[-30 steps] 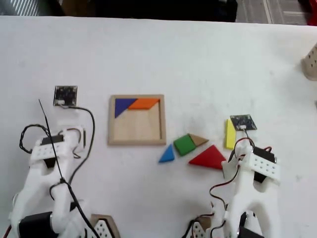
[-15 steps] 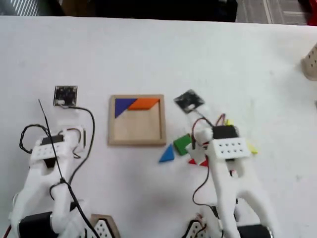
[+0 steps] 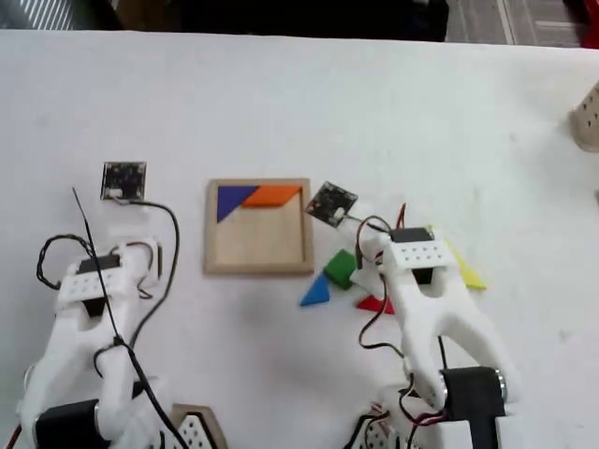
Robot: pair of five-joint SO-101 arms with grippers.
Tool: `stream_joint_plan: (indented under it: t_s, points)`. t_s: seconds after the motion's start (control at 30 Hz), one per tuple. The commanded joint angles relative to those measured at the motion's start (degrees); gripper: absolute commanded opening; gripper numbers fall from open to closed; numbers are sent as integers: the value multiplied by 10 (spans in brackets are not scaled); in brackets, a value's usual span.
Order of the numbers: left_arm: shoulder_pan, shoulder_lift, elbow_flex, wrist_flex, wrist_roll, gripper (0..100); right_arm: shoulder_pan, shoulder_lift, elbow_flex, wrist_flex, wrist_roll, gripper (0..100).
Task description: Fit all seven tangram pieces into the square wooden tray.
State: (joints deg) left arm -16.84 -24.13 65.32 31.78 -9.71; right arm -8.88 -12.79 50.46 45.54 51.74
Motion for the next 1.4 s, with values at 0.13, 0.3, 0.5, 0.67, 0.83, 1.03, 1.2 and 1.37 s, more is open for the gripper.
stream_joint_plan:
  t_s: [0.13,0.3,0.5,0.67,0.83,1.03,1.2,1.37]
  points:
    - [-1,-15,-7,-21,-5,24,22,14,-41,2,105,227]
    - [2,-15,-6,-26,-5,24,18,57,-49,12,148,228]
    - [7,-15,-5,-26,-5,24,19,117,-121,64,161,229]
    - [6,-15,-5,-26,-5,24,23,184,-203,126,175,226]
    - [6,-15,-5,-26,-5,24,32,235,-264,178,168,144]
    - [5,-15,-5,-26,-5,24,32,251,-291,182,118,32]
    - [6,-15,-5,-26,-5,24,28,247,-294,182,95,15]
    - [6,-15,-5,-26,-5,24,27,202,-345,209,-55,17]
